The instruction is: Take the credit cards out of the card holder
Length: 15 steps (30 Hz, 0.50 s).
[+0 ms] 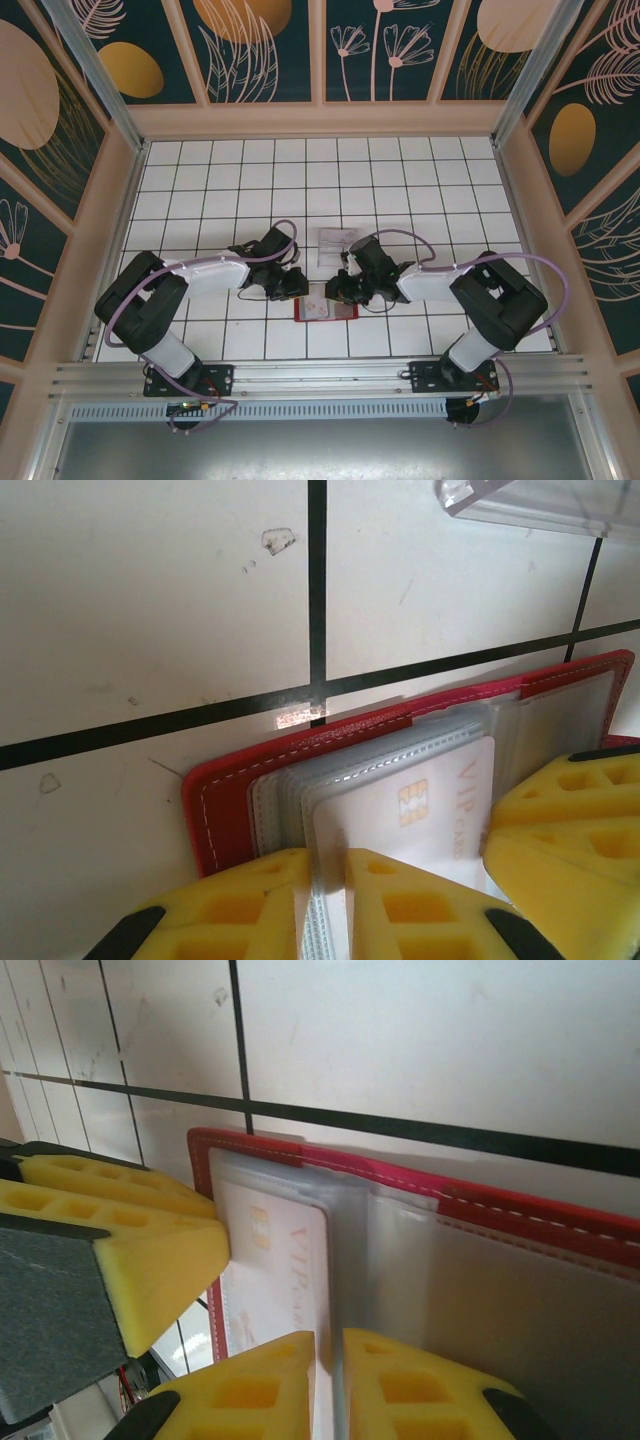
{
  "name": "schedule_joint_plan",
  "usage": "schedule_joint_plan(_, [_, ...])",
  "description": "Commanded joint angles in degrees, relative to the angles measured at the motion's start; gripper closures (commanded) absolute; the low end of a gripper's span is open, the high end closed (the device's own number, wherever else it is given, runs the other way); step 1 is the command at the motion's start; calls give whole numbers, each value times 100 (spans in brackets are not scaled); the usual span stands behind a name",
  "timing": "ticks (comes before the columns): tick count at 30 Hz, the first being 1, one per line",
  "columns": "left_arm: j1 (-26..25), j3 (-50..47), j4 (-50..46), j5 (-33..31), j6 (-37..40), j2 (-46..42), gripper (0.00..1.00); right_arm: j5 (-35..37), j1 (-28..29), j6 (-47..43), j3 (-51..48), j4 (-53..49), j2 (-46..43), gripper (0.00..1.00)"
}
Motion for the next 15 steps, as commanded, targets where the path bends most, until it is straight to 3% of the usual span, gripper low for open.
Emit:
schedule_joint_plan(1, [-11, -213, -309, -136, -52, 72, 80, -43, -44, -34, -91, 48, 111, 84])
schedule_joint_plan(5, [-7, -209, -302, -138, -85, 72, 80, 156, -56, -123, -71, -177, 62, 84])
schedule_joint_plan(15, [-10, -225, -282, -122, -101, 72, 80, -272, -55, 5, -115, 312, 273, 85])
